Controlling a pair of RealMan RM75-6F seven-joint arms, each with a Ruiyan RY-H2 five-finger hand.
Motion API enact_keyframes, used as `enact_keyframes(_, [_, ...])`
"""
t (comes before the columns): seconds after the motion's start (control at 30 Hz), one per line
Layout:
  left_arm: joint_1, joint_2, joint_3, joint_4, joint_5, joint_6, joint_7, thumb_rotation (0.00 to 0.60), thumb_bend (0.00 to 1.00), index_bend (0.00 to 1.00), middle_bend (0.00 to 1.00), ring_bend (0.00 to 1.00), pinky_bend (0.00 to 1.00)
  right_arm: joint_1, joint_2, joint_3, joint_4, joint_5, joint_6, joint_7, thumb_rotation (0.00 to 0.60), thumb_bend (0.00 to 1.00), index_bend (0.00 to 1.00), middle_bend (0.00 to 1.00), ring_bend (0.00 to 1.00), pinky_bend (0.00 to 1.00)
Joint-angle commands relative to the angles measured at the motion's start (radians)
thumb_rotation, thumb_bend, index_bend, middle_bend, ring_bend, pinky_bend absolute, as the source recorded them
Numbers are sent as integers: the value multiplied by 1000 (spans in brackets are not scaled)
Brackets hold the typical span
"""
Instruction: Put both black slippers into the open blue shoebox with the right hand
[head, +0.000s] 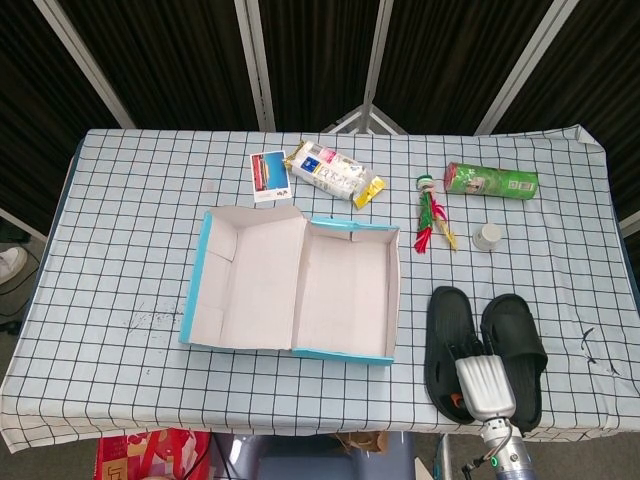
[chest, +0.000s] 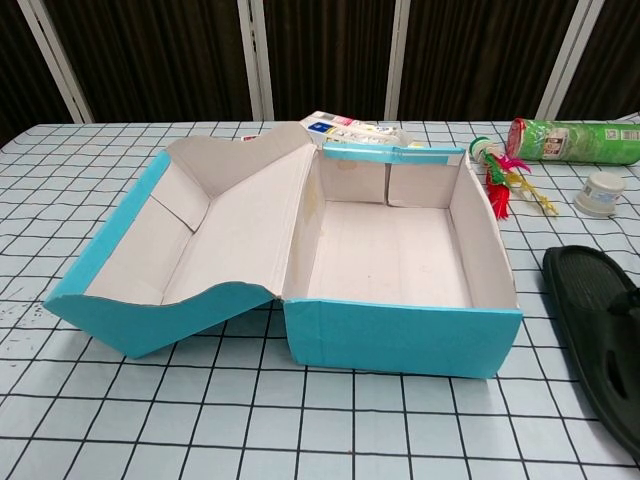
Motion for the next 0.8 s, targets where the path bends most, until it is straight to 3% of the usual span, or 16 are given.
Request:
enact_keyframes(0.03, [0,0,0,0,1,1,-1,600,373,99,64,30,131,0,-5,-2,6,-12,10,6,600,410,509,510,240,24])
enact_keyframes(0.5, [3,3,-1,-1,0,4,-8,600,373,99,64,31,131,5,5,1,-8,-33,37,2,600,460,547,554,280,24])
enact_keyframes(0.8, [6,5,-1,-1,1,7,-17,600,373,99,64,31,131,23,74,44,-101,-38,64,-42,600,492,560,554,314,11])
